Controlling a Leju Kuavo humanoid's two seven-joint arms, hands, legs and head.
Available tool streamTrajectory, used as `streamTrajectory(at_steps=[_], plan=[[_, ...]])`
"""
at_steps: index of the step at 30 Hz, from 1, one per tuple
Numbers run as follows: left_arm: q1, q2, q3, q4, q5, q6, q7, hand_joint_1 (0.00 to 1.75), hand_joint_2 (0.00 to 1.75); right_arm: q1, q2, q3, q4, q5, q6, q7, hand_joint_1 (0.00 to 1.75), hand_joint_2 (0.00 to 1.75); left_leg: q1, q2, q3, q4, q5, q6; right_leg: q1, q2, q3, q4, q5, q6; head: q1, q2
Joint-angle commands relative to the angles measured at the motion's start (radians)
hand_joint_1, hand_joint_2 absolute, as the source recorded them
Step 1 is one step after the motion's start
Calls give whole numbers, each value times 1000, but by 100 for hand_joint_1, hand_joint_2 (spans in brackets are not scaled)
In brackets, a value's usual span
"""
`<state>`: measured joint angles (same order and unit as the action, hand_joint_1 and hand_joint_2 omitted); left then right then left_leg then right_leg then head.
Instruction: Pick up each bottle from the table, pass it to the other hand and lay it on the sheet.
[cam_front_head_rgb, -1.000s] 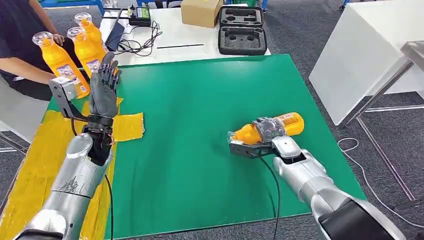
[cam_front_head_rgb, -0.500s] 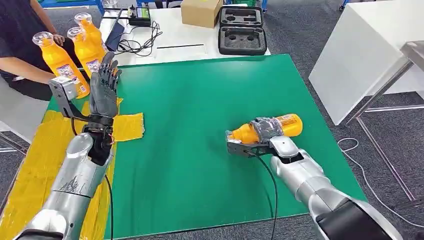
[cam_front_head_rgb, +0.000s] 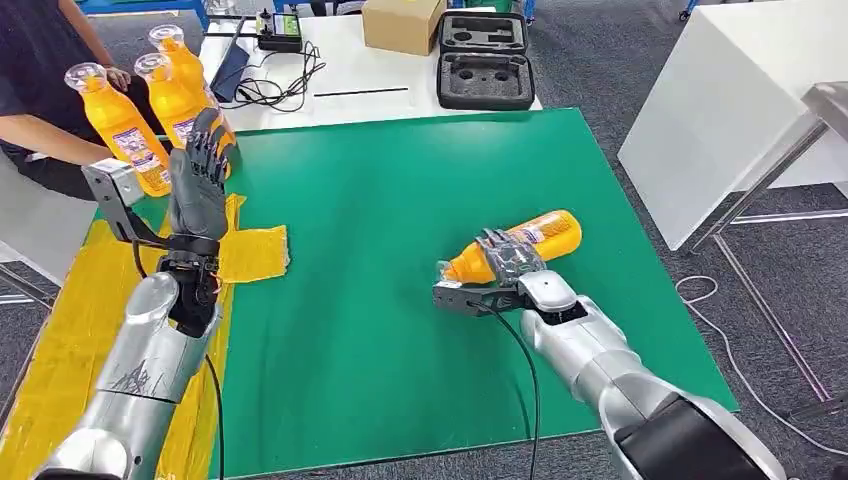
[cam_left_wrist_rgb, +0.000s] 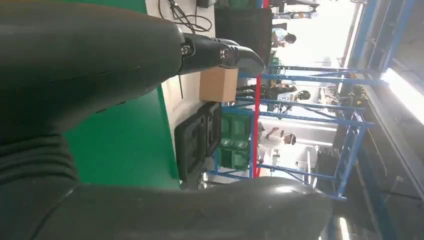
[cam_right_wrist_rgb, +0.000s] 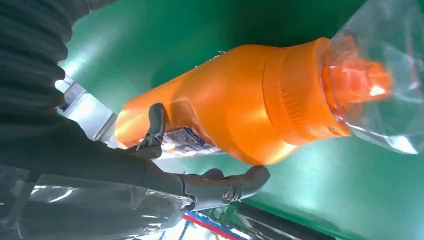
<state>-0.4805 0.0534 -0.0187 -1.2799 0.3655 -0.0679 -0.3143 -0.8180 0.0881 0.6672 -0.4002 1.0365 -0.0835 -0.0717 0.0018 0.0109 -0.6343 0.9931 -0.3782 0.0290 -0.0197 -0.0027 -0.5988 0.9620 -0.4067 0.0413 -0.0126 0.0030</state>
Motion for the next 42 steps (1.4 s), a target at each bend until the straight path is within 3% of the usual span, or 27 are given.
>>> streamTrajectory(at_steps=[1, 8, 13, 17, 20, 24, 31, 36, 39, 40, 42], plan=[[-35, 8, 3, 27, 2, 7, 6, 0, 0, -67, 15, -6, 61, 5, 10, -4, 0, 0, 1, 0, 2, 2, -3, -1, 1, 0, 2, 2, -2, -2, 0, 0], [-49, 1, 3, 32, 3, 13, 9, 0, 0, -77, 7, -44, 26, -34, -6, -27, 0, 0, 1, -2, 0, 1, -1, -1, 1, -1, 0, 1, -1, -2, 0, 0], [-19, 18, 19, 11, 1, 15, 9, 0, 0, -139, -20, -106, -176, -151, 88, -100, 0, 0, 0, 1, -1, 2, -1, -1, 0, 1, -2, 3, -1, -1, 0, 0], [21, 38, 33, 16, -4, -2, -14, 0, 0, -192, -115, -135, -429, -280, 239, -83, 0, 0, -1, 1, -1, 2, -1, -1, -1, 2, -2, 3, -1, -1, 0, 0], [37, 37, 38, 15, -5, -5, -24, 0, 0, -211, -186, -153, -494, -313, 253, -63, 0, 0, 0, -2, -2, 3, -2, -1, 0, -1, -2, 4, -2, -1, 0, 0], [47, 38, 37, 11, -8, -3, -32, 0, 0, -215, -240, -169, -470, -315, 238, -70, 0, 0, 0, -6, 0, 2, -1, -1, 0, -4, 1, 1, -2, -1, 0, 0], [63, 69, 34, -10, 20, 9, -41, 0, 0, -221, -305, -95, -239, -140, 135, -97, 0, 0, 0, -5, 1, 1, -1, -1, 0, -3, 3, 0, -1, -1, 0, 0], [63, 72, 35, -14, 30, 7, -37, 0, 0, -209, -321, -98, -206, -140, 142, -120, 0, 0, 1, -6, 2, 1, -1, -1, 1, -4, 4, 0, -1, -1, 0, 0], [49, 73, 33, -16, 58, 4, -35, 0, 0, -207, -350, -50, -155, -103, 187, -194, 0, 0, 1, -6, 2, 2, -3, -1, 1, -4, 4, 1, -2, -2, 0, 0], [44, 72, 33, -21, 63, 5, -35, 0, 0, -205, -363, -39, -130, -95, 190, -221, 0, 175, 1, -5, 1, 1, -2, -1, 1, -3, 3, 0, -1, -1, 0, 0], [45, 73, 32, -30, 69, 10, -33, 0, 0, -221, -370, -7, -79, -75, 189, -274, 0, 175, 1, -6, 0, 1, -1, -1, 1, -4, 2, -1, -1, -1, 0, 0]])
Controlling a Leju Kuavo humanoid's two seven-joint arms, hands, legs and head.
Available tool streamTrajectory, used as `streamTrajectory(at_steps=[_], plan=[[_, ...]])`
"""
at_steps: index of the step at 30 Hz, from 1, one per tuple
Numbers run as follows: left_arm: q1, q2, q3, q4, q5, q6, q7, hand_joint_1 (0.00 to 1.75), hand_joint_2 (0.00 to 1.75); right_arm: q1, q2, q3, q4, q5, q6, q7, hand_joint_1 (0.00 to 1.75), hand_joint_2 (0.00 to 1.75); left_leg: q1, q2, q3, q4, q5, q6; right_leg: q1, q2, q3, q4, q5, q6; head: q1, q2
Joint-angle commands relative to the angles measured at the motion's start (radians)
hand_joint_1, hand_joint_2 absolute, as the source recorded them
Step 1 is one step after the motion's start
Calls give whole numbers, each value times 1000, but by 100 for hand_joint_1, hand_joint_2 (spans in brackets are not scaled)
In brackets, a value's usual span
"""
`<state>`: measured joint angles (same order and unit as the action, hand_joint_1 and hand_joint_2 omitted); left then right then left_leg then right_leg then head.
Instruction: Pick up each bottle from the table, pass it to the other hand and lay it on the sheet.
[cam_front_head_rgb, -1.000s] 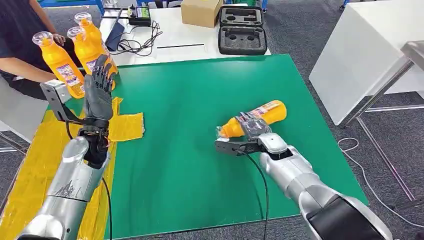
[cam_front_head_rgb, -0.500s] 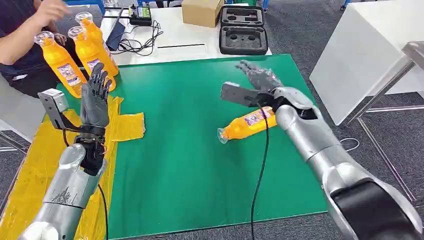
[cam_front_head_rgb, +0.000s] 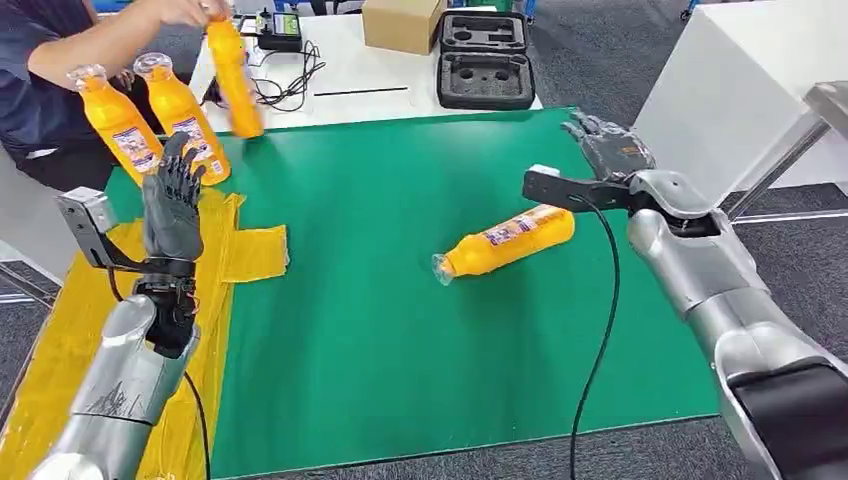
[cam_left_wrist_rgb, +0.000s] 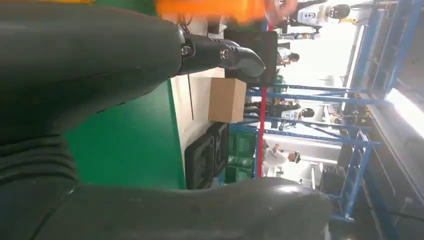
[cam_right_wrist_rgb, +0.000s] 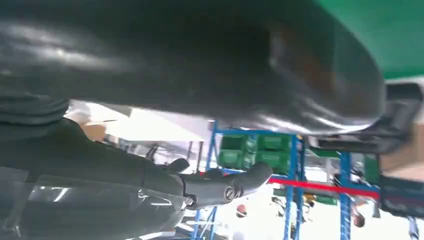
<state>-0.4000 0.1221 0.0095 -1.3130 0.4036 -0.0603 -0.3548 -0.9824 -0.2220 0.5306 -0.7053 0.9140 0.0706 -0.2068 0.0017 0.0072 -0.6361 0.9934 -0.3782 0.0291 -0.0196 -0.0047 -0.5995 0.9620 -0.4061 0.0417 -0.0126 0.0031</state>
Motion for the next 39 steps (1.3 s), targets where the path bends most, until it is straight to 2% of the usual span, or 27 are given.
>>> streamTrajectory(at_steps=[1, 10, 22, 23, 29, 39], plan=[[-35, 6, 3, 3, 32, 4, 8, 0, 0, -66, -63, 143, 242, 56, 35, -154, 0, 175, 1, -3, 3, 2, -2, -1, 1, -2, 5, 0, -2, -2, 0, 0], [-41, -3, -2, 25, 37, -1, 1, 0, 0, -69, -89, 200, 273, 76, 42, -207, 0, 175, 0, -1, 3, 2, -3, -2, 0, -1, 3, 1, -2, -2, 0, 0], [-47, 1, 7, 16, 39, 2, 1, 0, 0, -83, -26, 232, 313, 81, 44, -175, 0, 175, 1, 1, 3, 2, -3, -2, 1, 1, 3, 2, -2, -3, 0, 0], [-41, -2, 11, 11, 35, 6, -4, 0, 0, -85, -15, 232, 324, 77, 39, -168, 0, 0, 0, 1, 2, 1, -2, -1, 0, 0, 2, 1, -1, -2, 0, 0], [-27, -15, 13, 17, 24, 5, -11, 0, 0, -77, 27, 225, 351, 55, 49, -163, 0, 0, 0, 1, 1, 0, -1, -1, 0, 1, 1, 0, -1, -1, 0, 0], [-60, -17, 10, 35, 16, -6, -10, 0, 0, -18, 44, 202, 310, -27, 78, -204, 0, 0, 1, 1, 1, 0, -1, -1, 1, 0, 1, 0, -1, -1, 0, 0]])
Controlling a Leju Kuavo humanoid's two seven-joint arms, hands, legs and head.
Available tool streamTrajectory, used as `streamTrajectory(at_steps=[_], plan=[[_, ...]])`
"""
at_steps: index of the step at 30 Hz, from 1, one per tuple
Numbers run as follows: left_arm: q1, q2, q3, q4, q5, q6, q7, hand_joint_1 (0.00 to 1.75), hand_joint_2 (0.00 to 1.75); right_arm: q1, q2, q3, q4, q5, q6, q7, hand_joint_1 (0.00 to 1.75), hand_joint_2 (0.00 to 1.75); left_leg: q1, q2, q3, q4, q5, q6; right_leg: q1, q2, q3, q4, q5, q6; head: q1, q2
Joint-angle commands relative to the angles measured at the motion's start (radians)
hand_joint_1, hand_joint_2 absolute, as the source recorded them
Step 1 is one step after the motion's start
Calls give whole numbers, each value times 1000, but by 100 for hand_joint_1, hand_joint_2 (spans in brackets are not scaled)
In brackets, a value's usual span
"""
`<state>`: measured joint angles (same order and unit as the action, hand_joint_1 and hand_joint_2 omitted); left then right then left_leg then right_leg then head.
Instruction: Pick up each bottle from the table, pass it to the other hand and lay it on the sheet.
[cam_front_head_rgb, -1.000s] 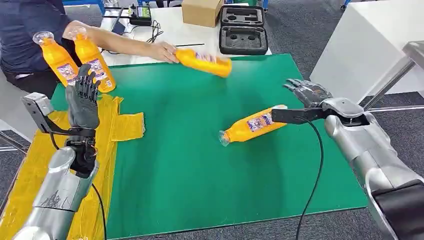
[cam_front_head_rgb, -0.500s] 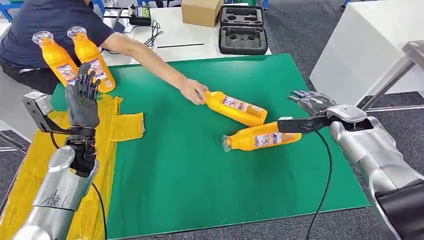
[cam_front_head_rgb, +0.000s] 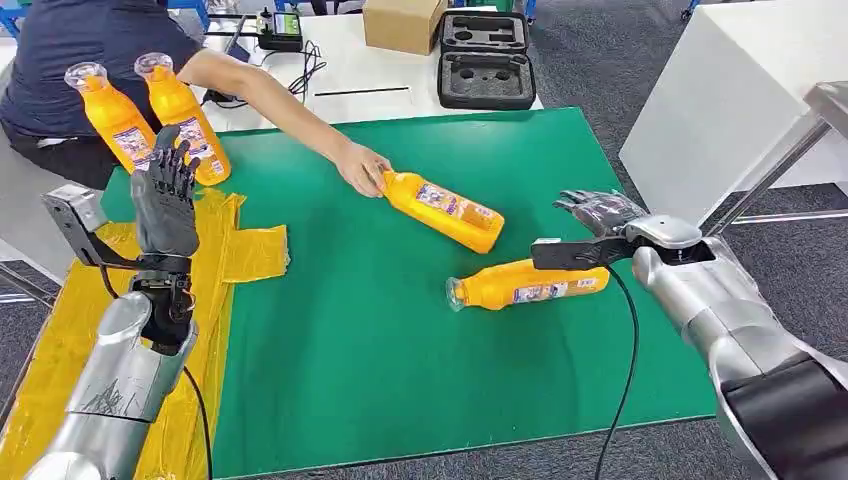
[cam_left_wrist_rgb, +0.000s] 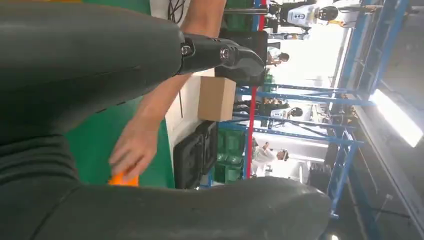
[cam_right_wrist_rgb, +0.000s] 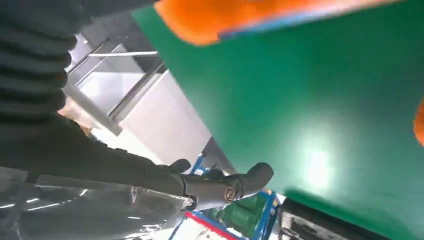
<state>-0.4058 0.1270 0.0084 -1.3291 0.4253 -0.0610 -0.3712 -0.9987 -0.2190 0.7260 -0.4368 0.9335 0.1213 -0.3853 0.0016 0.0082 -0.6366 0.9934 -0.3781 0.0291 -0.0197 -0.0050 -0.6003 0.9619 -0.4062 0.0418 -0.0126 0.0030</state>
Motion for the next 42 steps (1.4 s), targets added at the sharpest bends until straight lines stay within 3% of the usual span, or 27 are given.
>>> streamTrajectory(at_steps=[1, 20, 33, 39, 42], plan=[[-53, -23, 12, 52, -5, -5, 7, 0, 0, 2, 44, 8, 41, -46, 27, -25, 0, 0, 1, -2, 3, 1, -2, -2, 1, -1, 4, 0, -2, -2, 0, 0], [-147, -62, -39, 114, -11, -14, 48, 0, 0, 124, -9, 64, 17, -56, -9, 36, 0, 0, 1, -6, 4, 1, -2, -2, 1, -5, 5, 0, -3, -2, 0, 0], [-132, -41, -32, 121, -20, -10, 51, 0, 0, 45, -22, 98, 18, -24, -23, 48, 0, 0, 0, -2, 3, 1, -2, -1, 0, -1, 3, 1, -2, -2, 0, 0], [-97, -20, -22, 101, -12, -11, 40, 0, 0, -56, -35, 32, -81, -73, -75, 51, 0, 0, -1, 1, 2, 4, -4, -2, -1, 3, 1, 4, -3, -3, 0, 0], [-80, -15, -15, 91, -9, -12, 35, 0, 0, -96, -37, 21, -116, -77, -44, 59, 0, 0, -2, 4, 1, 3, -3, -2, -2, 6, -1, 4, -2, -2, 0, 0]])
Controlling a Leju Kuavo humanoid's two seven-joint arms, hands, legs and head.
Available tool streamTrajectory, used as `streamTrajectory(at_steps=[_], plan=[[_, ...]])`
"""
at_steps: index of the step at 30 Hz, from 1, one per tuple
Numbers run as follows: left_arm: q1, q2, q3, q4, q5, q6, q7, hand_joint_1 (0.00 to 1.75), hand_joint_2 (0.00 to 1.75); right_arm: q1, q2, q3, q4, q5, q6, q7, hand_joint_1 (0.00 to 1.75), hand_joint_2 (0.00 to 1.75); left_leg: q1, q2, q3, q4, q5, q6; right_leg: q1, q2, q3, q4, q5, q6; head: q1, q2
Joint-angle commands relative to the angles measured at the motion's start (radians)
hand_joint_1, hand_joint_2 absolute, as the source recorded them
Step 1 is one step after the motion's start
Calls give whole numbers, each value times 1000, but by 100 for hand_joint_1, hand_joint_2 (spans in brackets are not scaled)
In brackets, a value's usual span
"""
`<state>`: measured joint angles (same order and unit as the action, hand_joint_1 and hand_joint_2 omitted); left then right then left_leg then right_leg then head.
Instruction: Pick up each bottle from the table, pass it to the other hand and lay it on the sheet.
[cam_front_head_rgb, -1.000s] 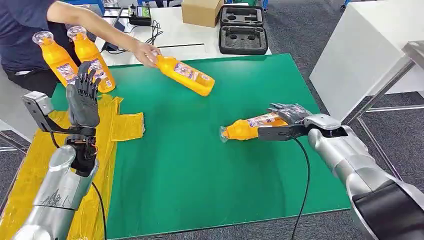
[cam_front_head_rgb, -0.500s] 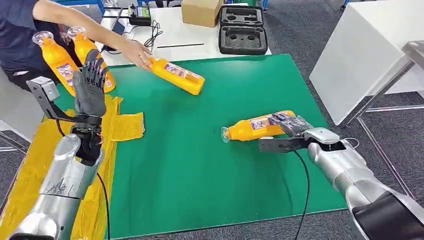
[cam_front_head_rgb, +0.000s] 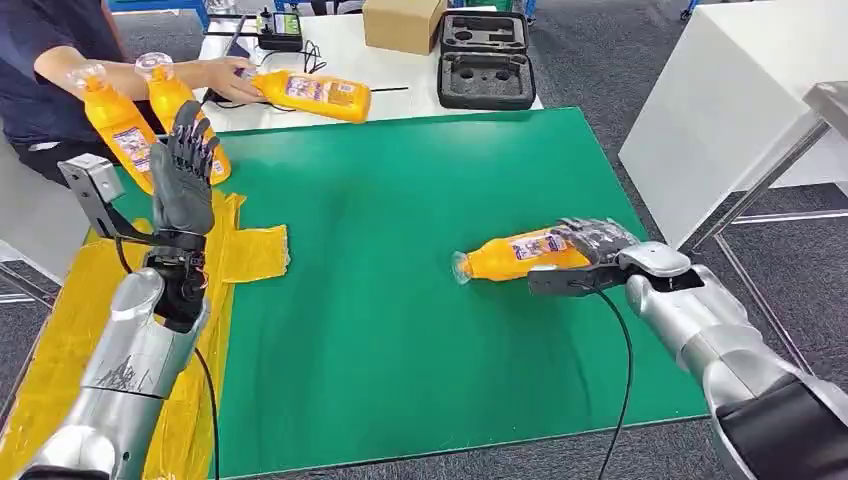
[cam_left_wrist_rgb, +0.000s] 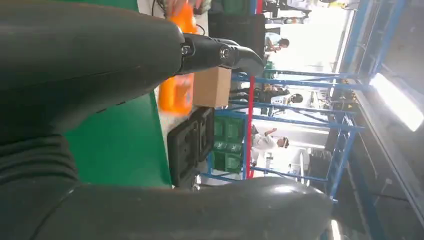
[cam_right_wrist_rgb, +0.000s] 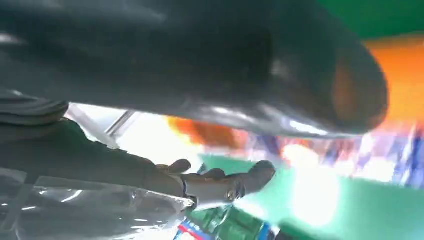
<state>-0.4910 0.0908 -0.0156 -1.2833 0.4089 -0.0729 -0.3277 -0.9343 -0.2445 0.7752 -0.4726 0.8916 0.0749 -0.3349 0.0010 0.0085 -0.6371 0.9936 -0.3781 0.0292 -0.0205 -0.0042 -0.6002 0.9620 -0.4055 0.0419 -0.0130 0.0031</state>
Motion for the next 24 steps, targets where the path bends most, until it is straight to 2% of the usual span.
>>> streamTrajectory(at_steps=[1, 8, 9, 24], plan=[[11, 23, 11, 45, 9, 0, -10, 0, 0, -174, -18, -31, -84, -35, 7, 11, 0, 0, -1, 2, 1, 1, -2, -1, -1, 3, -1, 2, -1, -2, 0, 0], [34, 24, 20, 22, 13, 3, -16, 0, 0, -163, -17, 5, -22, -14, 35, -19, 0, 0, 1, 0, 5, 2, -4, -2, 1, 1, 4, 1, -3, -3, 0, 0], [41, 25, 21, 17, 14, 5, -17, 0, 0, -155, -13, 30, -3, -2, 50, -44, 0, 175, 1, 1, 4, 1, -3, -1, 1, 1, 3, 0, -2, -2, 0, 0], [53, 36, 31, -7, 20, 16, -21, 0, 0, -153, 88, 104, 111, 28, 105, -72, 0, 175, 1, 2, 3, 0, -2, -1, 1, 2, 1, 0, -1, -2, 0, 0]])
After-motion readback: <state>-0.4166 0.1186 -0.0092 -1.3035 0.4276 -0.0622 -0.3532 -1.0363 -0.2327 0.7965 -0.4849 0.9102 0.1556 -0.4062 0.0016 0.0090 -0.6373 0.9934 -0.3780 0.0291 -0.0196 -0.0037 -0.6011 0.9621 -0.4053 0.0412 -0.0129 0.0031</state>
